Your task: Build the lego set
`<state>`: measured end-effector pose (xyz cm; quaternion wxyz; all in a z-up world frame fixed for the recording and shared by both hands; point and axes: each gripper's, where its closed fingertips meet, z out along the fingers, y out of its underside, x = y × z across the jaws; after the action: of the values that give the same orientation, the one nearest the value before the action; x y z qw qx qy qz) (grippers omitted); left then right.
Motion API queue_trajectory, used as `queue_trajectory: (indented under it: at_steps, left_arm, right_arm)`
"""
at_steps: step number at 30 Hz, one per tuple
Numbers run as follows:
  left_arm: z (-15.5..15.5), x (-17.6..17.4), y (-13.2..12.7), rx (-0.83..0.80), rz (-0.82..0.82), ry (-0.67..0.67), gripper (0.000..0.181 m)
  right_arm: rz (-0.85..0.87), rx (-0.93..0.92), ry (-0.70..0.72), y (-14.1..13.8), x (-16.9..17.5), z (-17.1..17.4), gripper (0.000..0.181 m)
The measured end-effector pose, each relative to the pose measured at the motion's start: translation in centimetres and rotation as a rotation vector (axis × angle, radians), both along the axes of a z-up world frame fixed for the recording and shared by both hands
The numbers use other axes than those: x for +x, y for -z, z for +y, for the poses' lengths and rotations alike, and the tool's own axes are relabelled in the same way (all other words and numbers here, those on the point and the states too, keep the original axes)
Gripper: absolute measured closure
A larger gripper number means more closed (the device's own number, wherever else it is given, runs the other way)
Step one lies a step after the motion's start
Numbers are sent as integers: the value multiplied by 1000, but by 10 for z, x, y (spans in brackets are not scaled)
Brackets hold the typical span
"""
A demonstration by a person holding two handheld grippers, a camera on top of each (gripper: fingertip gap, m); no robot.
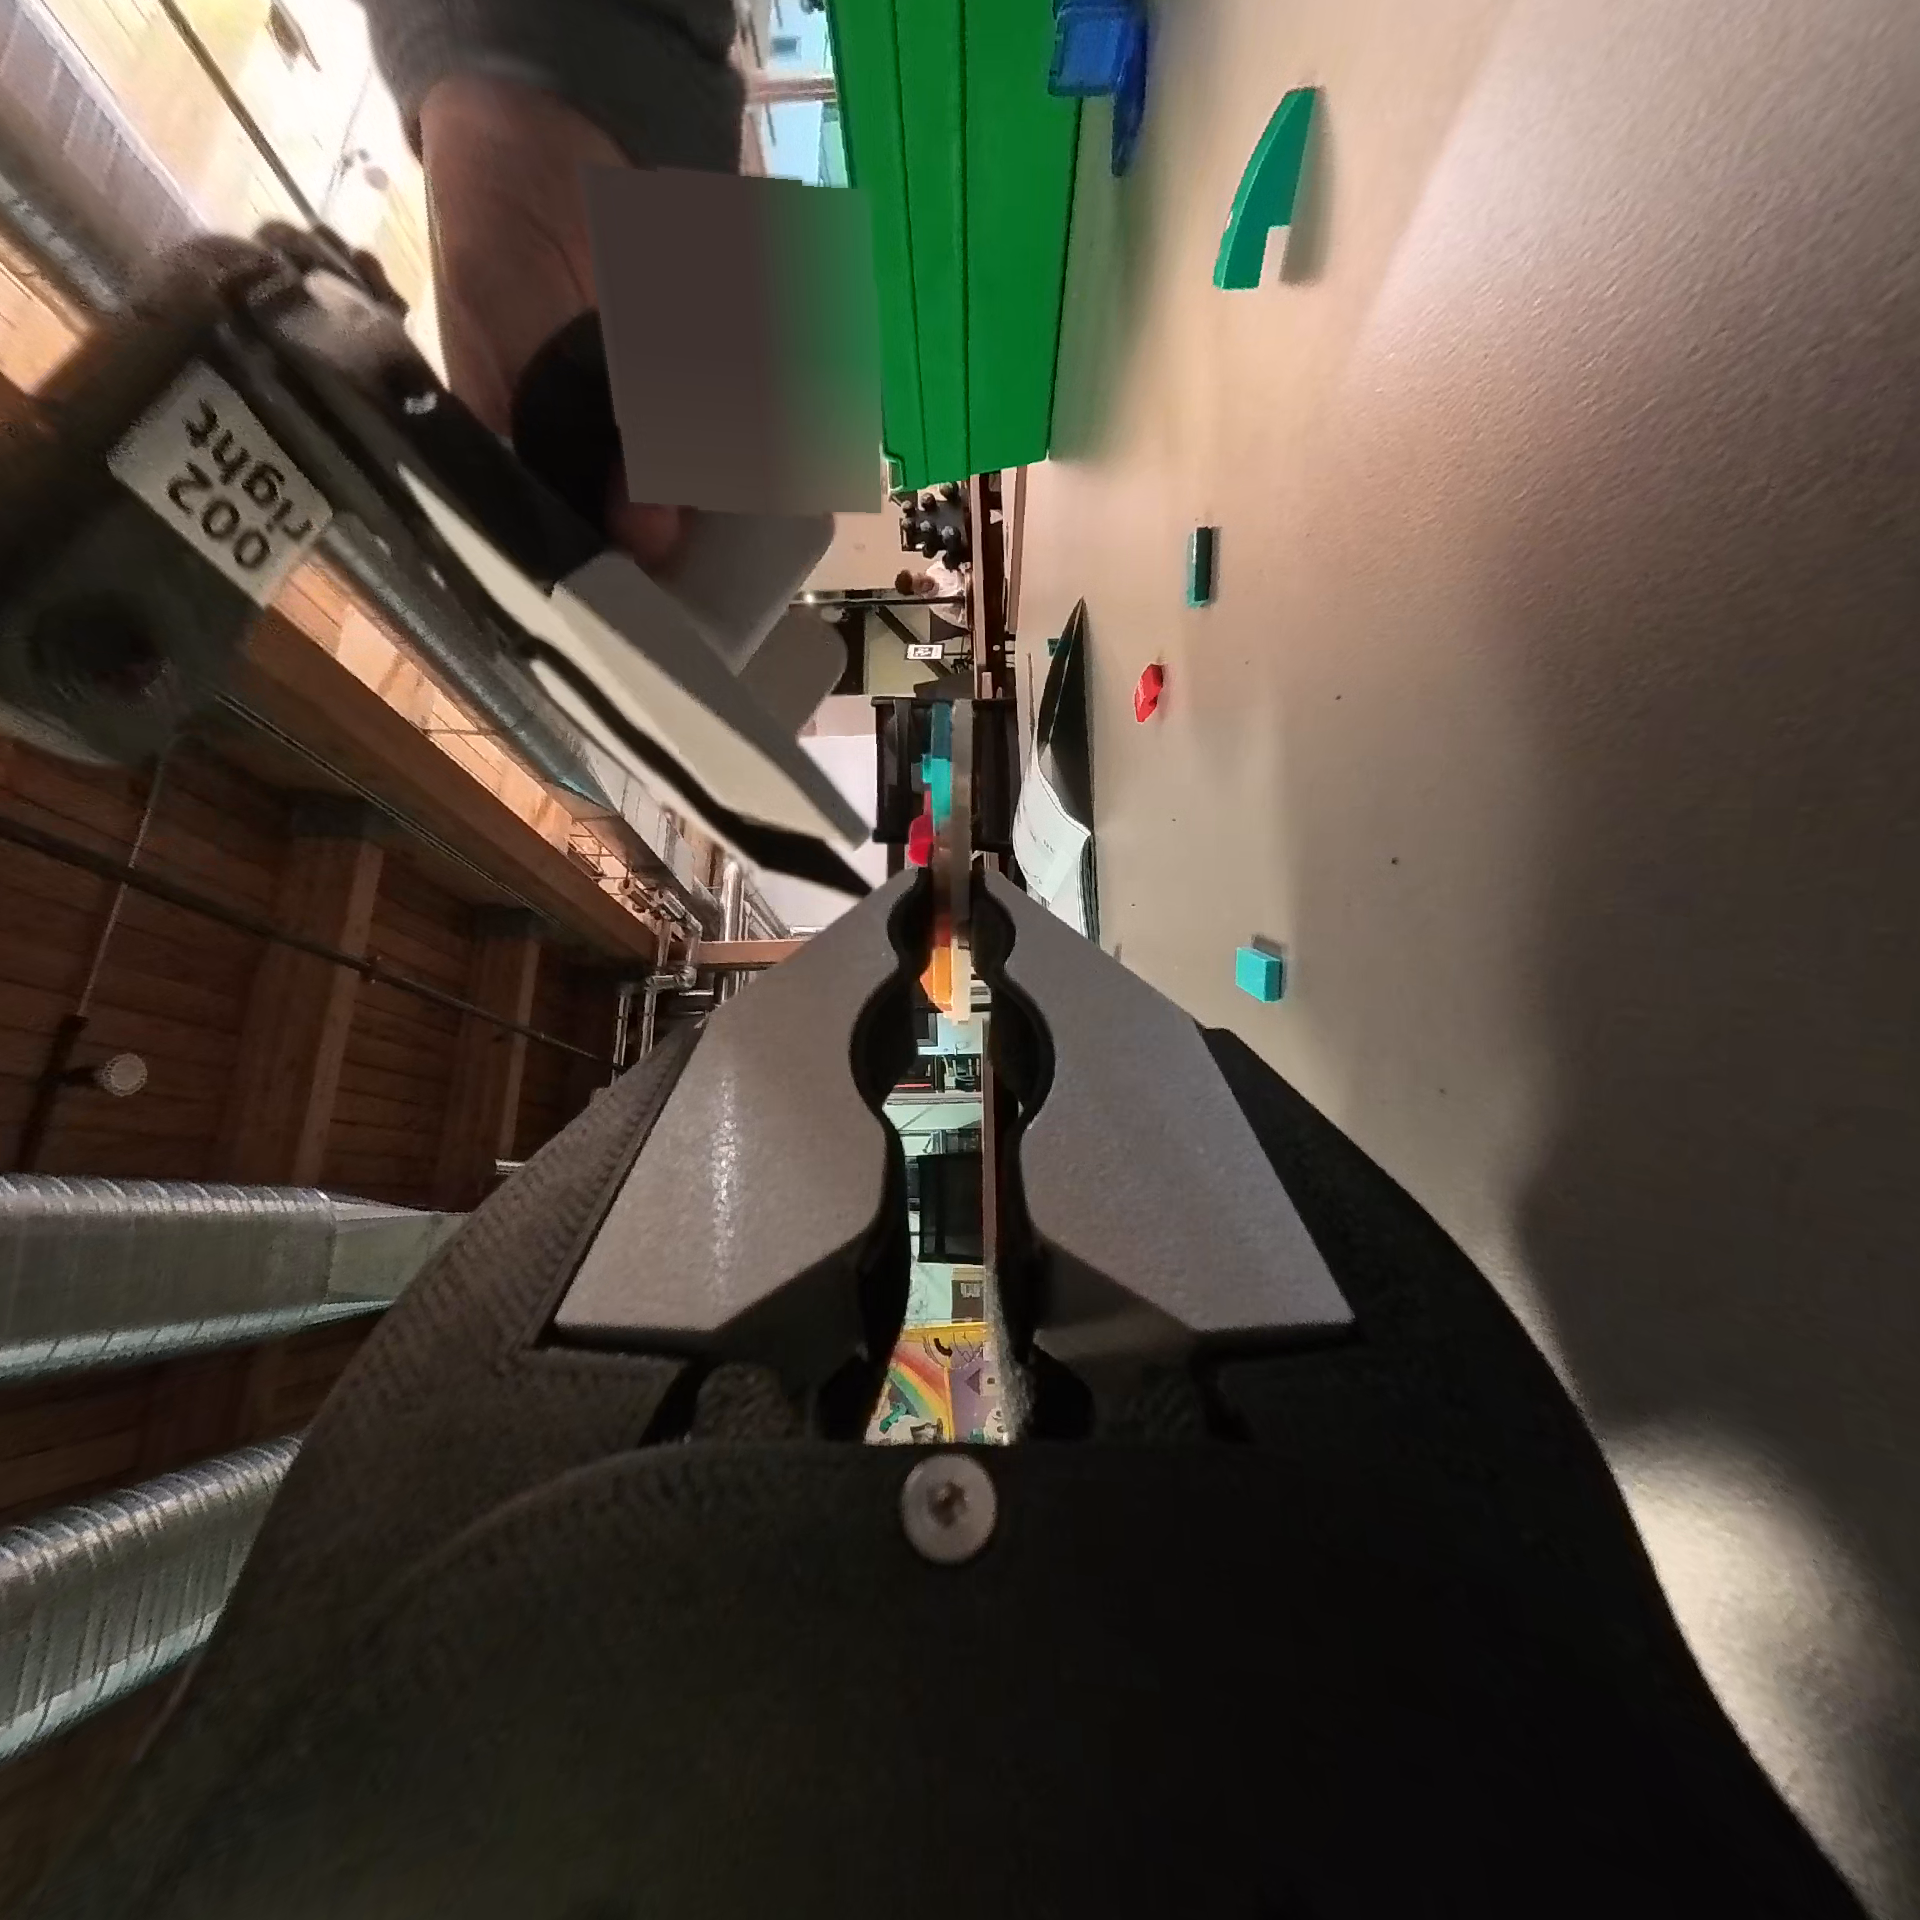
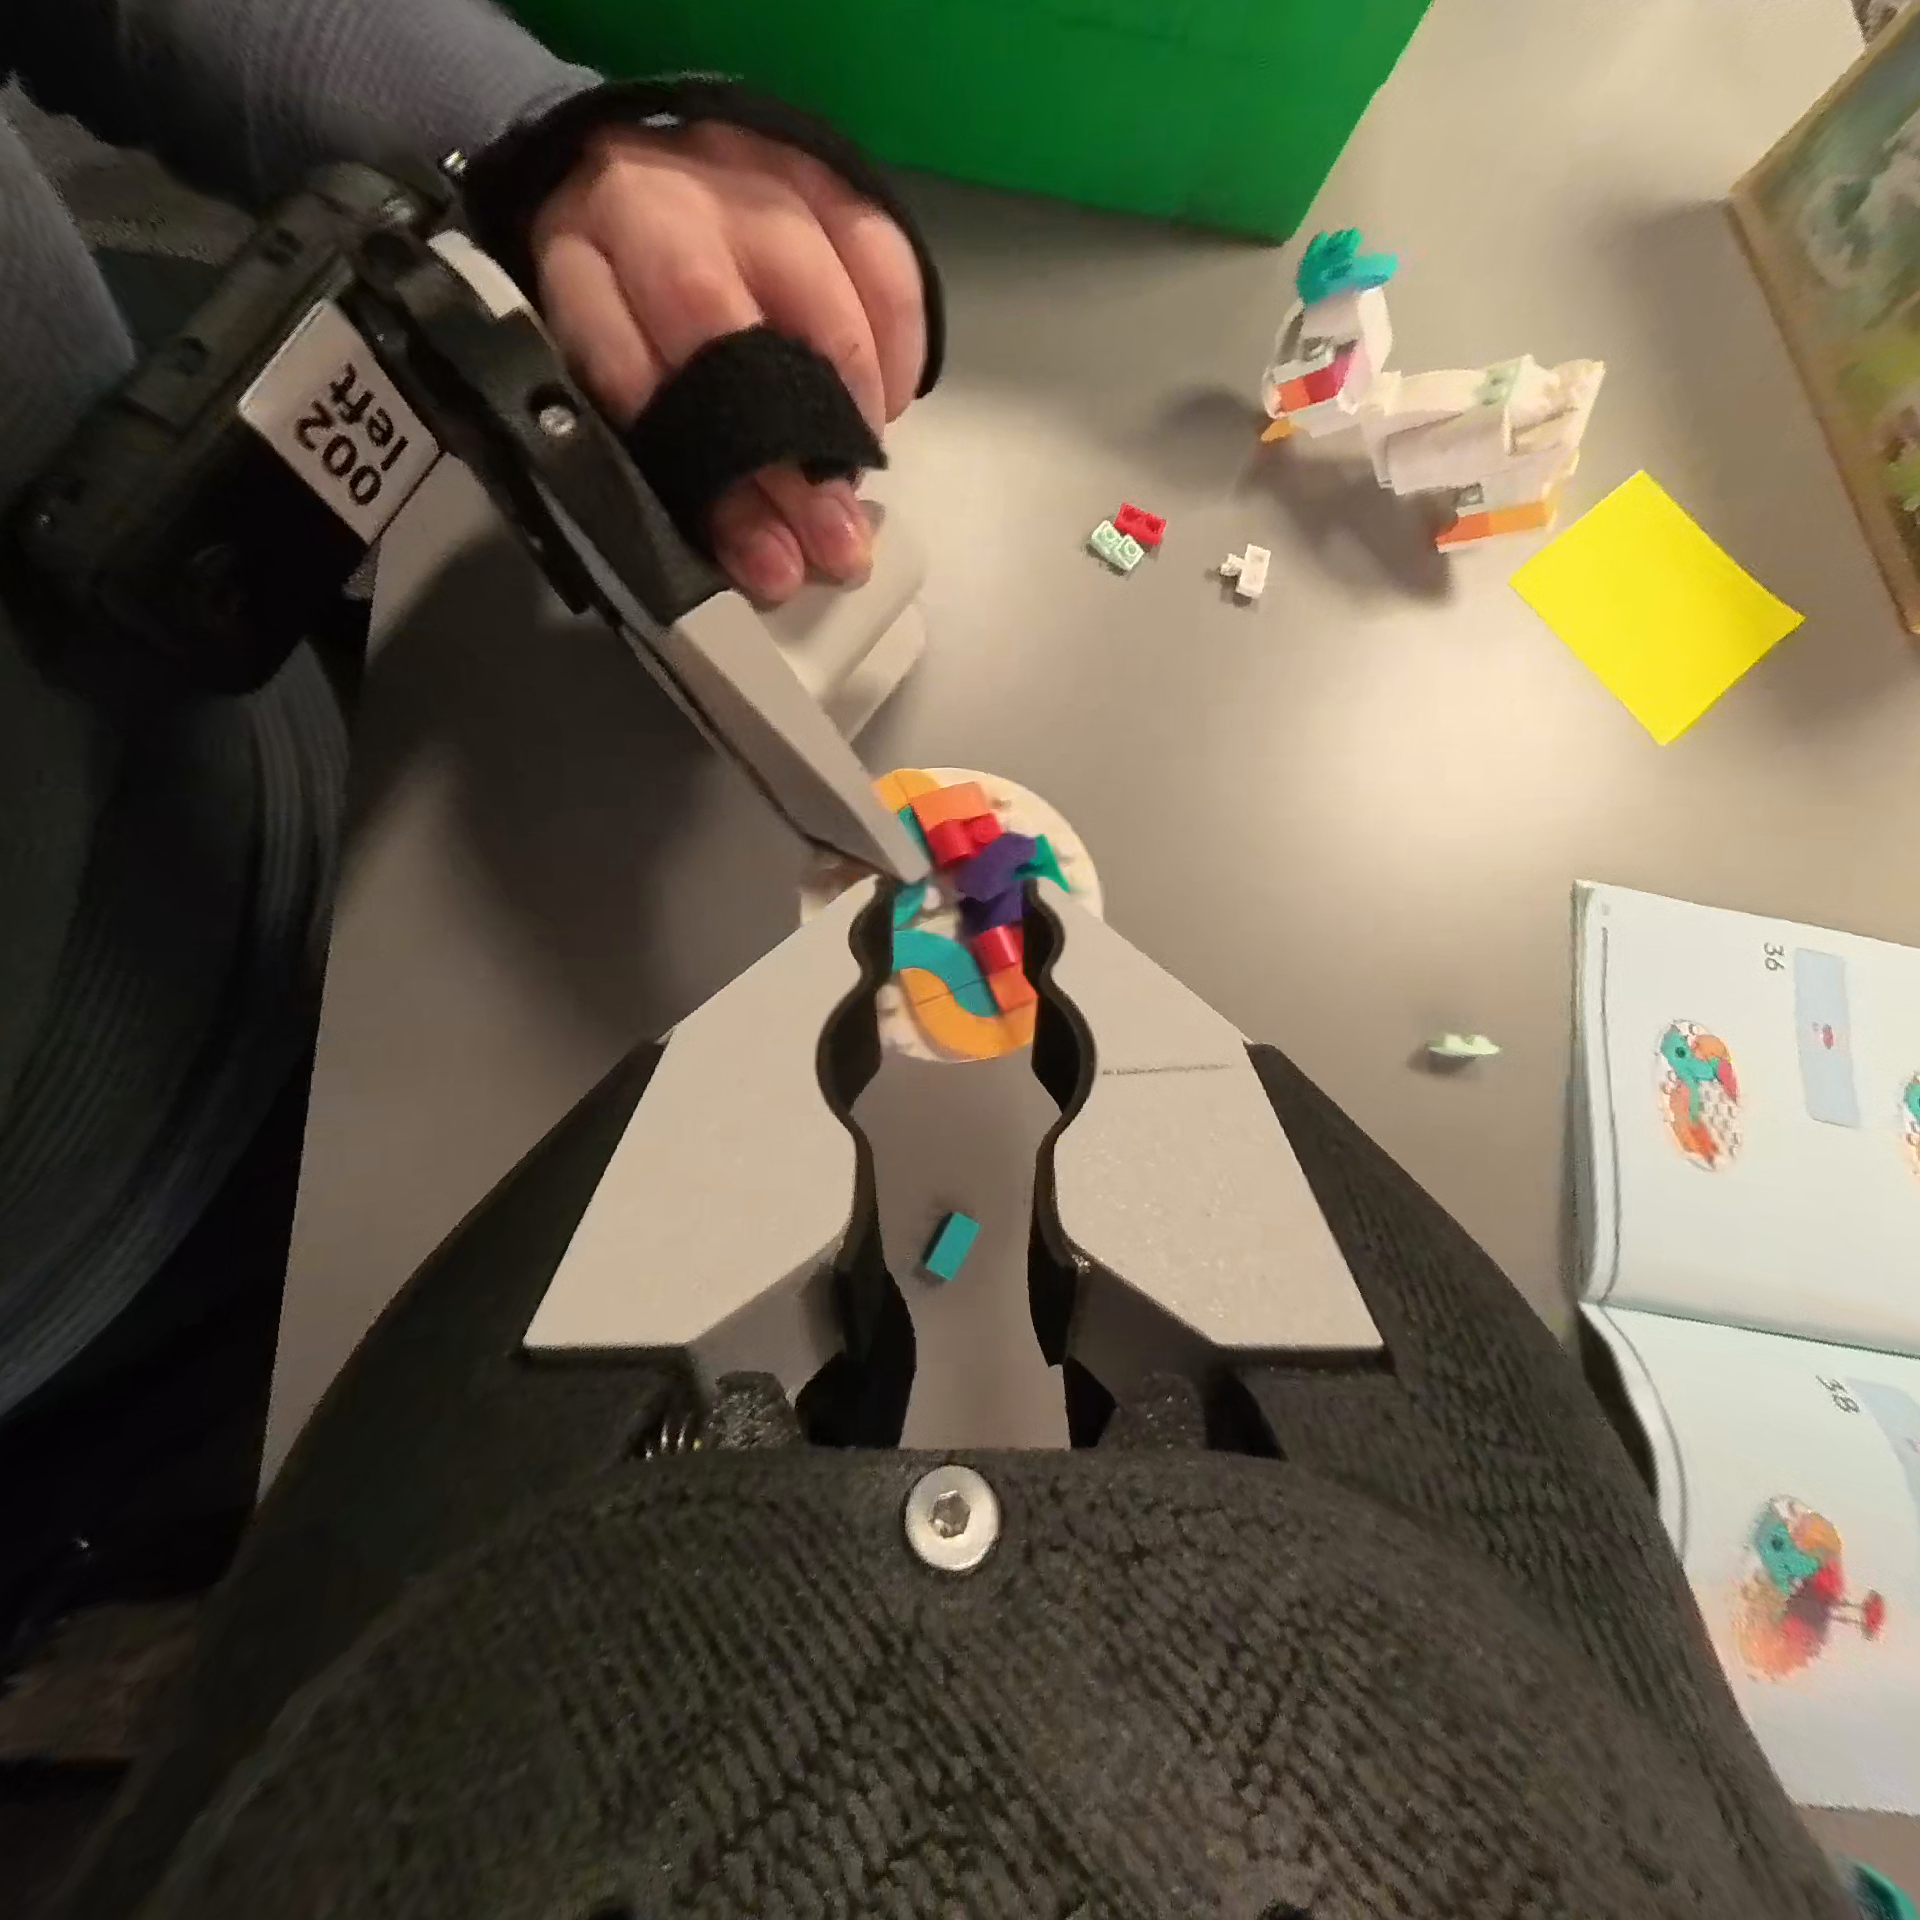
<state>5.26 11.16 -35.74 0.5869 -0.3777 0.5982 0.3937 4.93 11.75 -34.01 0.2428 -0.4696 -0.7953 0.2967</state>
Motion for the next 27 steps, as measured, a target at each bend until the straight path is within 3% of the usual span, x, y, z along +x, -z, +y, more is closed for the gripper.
queue_trajectory:
  at_steps: [5, 13, 16, 21, 27]
  left_arm:
    - [0, 1, 0, -2, 2, 1, 177]
    - [0, 1, 1, -7, 2, 3, 177]
    - [0, 1, 0, -2, 2, 3, 177]
    - [0, 1, 0, -4, -1, 3, 176]
    - [0, 1, 3, -15, 5, 3, 177]
  right_arm:
    - [58, 54, 18, 3, 2, -3, 160]
    - [10, -21, -7, 12, 6, -12, 160]
    - [36, -53, 2, 3, 5, -9, 160]
    - [114, 2, 4, -6, -5, 0, 151]
    - [66, -4, -34, 6, -9, -4, 149]
